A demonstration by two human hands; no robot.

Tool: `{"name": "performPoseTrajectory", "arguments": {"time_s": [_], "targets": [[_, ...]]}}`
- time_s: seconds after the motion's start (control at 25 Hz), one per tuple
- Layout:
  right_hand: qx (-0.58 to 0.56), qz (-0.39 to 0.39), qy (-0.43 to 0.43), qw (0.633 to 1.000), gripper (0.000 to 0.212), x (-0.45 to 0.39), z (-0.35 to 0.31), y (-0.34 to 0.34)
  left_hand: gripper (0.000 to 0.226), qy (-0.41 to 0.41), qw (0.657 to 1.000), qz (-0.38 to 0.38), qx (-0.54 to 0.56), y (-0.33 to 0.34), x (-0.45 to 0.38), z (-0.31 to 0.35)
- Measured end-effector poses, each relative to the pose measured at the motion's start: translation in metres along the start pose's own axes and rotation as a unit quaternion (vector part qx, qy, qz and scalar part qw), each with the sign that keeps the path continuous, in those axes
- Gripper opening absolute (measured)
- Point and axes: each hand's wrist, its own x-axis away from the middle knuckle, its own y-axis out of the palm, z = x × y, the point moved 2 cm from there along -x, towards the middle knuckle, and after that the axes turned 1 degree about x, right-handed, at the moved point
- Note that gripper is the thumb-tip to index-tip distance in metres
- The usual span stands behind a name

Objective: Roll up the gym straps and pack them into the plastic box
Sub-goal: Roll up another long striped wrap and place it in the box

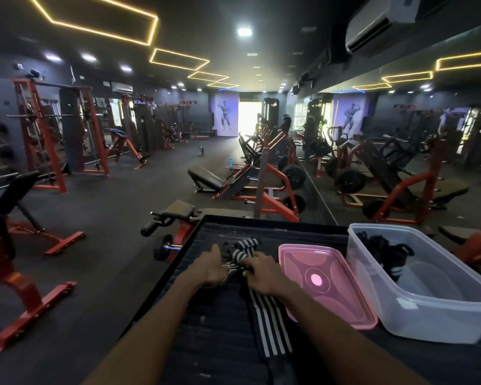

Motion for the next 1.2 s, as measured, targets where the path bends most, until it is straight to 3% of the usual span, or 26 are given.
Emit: {"name": "performPoseTrajectory", "arguments": {"time_s": [0.12, 0.24, 0.36, 0.48, 0.6, 0.68, 0.76, 0.84, 0.96, 1.0, 1.12, 1.2], "targets": [[0.014, -0.003, 0.040, 0.999, 0.038, -0.007, -0.005, 0.007, 0.054, 0.008, 1.000, -0.002, -0.024, -0.004, 0.000, -0.002], [0.040, 0.066, 0.069, 0.995, 0.024, -0.003, -0.012, 0.006, 0.056, -0.002, 0.998, -0.017, -0.061, -0.002, 0.001, -0.010], [0.051, 0.115, 0.073, 0.989, 0.030, -0.002, -0.020, 0.000, 0.053, 0.016, 0.999, -0.036, -0.010, -0.007, 0.007, -0.019], [-0.128, 0.077, 0.048, 0.988, 0.031, -0.003, -0.024, -0.008, 0.034, 0.028, 0.994, -0.073, 0.081, -0.017, 0.018, -0.027], [-0.276, 0.037, 0.044, 0.959, 0.019, 0.003, -0.020, -0.024, 0.011, 0.047, 0.976, -0.158, 0.146, -0.026, 0.040, -0.025], [-0.345, 0.008, 0.061, 0.937, 0.012, 0.011, -0.021, -0.038, 0.011, 0.063, 0.961, -0.218, 0.156, -0.036, 0.056, -0.022], [-0.411, 0.011, 0.086, 0.908, 0.020, 0.017, -0.020, -0.044, 0.026, 0.086, 0.952, -0.253, 0.146, -0.046, 0.067, -0.016], [-0.481, 0.023, 0.105, 0.870, 0.028, 0.023, -0.023, -0.047, 0.038, 0.105, 0.970, -0.172, 0.133, -0.056, 0.068, -0.004], [-0.536, 0.046, 0.102, 0.837, 0.040, 0.034, -0.040, -0.057, 0.040, 0.132, 0.982, 0.090, 0.103, -0.064, 0.064, 0.014], [-0.550, 0.056, 0.100, 0.827, 0.041, 0.040, -0.047, -0.063, 0.050, 0.151, 0.975, 0.127, 0.102, -0.062, 0.063, 0.019], [-0.582, 0.083, 0.094, 0.803, 0.039, 0.045, -0.050, -0.076, 0.068, 0.220, 0.942, 0.128, 0.218, -0.066, 0.066, 0.028], [-0.571, 0.077, 0.090, 0.812, 0.040, 0.048, -0.050, -0.083, 0.062, 0.280, 0.920, 0.109, 0.251, -0.072, 0.063, 0.033]]}}
